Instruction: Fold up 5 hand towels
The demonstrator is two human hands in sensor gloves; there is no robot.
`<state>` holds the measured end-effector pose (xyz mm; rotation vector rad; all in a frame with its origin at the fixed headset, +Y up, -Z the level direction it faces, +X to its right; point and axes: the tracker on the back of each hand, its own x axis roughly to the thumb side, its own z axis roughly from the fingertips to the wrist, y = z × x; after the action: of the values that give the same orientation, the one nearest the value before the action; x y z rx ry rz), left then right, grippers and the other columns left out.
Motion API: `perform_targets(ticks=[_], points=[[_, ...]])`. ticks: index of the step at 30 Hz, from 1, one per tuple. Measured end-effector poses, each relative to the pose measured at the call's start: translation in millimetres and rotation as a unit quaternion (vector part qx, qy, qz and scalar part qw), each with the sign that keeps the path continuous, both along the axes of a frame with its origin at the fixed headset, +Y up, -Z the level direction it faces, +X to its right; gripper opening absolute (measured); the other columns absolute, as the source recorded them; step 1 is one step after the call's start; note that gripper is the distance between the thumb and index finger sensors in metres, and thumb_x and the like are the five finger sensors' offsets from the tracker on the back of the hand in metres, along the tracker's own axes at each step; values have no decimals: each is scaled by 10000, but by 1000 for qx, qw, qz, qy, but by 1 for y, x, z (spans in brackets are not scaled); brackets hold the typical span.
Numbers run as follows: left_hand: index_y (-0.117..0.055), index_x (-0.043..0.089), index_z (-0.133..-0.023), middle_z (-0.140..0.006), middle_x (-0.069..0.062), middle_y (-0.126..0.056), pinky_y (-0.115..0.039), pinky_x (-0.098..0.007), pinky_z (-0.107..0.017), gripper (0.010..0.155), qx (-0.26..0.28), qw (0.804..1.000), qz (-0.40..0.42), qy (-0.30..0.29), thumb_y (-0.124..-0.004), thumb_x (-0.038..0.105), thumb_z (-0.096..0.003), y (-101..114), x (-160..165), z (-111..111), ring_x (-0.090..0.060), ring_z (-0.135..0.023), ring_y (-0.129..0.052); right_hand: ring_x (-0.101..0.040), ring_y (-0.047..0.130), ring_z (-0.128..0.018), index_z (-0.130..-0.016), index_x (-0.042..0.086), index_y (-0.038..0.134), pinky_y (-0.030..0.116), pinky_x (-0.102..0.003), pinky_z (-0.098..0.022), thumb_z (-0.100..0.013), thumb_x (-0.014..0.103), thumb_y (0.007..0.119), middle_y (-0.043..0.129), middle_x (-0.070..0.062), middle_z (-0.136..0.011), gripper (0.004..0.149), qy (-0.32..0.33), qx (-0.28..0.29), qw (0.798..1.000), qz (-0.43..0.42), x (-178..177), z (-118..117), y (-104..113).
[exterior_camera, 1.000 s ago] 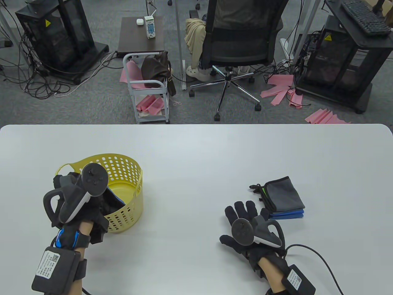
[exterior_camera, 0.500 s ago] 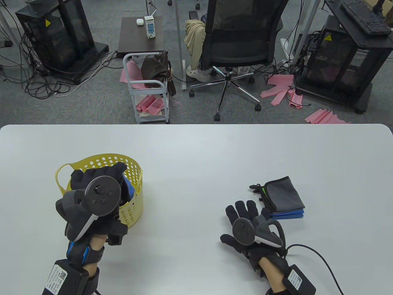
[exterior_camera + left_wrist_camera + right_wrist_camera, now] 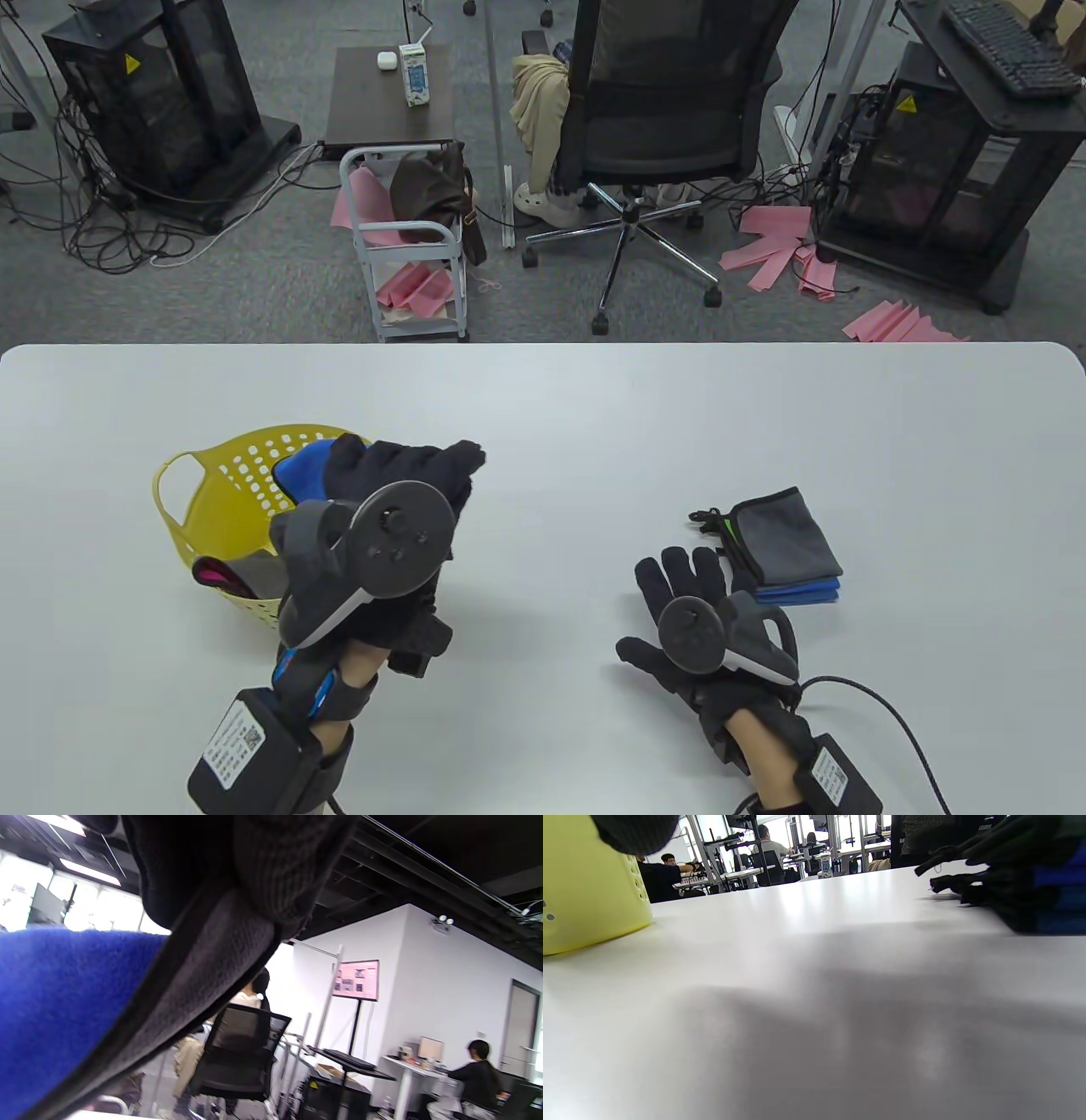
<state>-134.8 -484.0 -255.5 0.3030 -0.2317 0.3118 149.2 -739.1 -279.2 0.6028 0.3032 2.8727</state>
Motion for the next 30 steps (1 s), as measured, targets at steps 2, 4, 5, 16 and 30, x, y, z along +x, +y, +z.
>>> perform_targets(ticks=[2,4,5,16,30], points=[[-886,288,-916,-794,-12,-1037,-538,-685,-736,410,-22,999,11,-27,-842,301,-508,-9,16,-7,-315,-803,-970,-610,168,-1007,-1140,118,180,259,-852,-596,-597,646,569,163,-293,-1202,851,-1,6,1000,-24,2,1,4],[-883,290,-917,-796,-14,-1035,-536,-684,-736,411,-43,998,21,-51,-843,301,-509,-20,32,-13,-316,-805,-965,-605,194,-1011,-1139,110,205,274,-847,-600,-598,636,574,185,-296,-1201,840,-1,14,999,-50,4,1,7],[-884,290,-916,-798,-10,-1033,-536,-682,-737,409,-56,996,23,-61,-842,302,-509,-29,42,-17,-315,-806,-965,-602,209,-1013,-1139,105,221,285,-843,-604,-598,631,577,199,-297,-1201,834,1,18,998,-67,5,2,9],[-884,287,-913,-800,-10,-1029,-547,-679,-729,411,-164,981,24,-106,-845,300,-504,-125,108,-54,-315,-808,-962,-555,504,-962,-1106,50,395,452,-747,-651,-568,533,707,429,-276,-1167,787,12,-35,978,-205,13,-2,8],[-885,285,-912,-795,-14,-1031,-551,-680,-726,409,-174,980,27,-97,-848,301,-505,-157,116,-59,-319,-800,-965,-538,594,-922,-1035,64,589,492,-735,-649,-540,605,751,556,-257,-1122,751,4,-168,974,-153,12,-8,-15]])
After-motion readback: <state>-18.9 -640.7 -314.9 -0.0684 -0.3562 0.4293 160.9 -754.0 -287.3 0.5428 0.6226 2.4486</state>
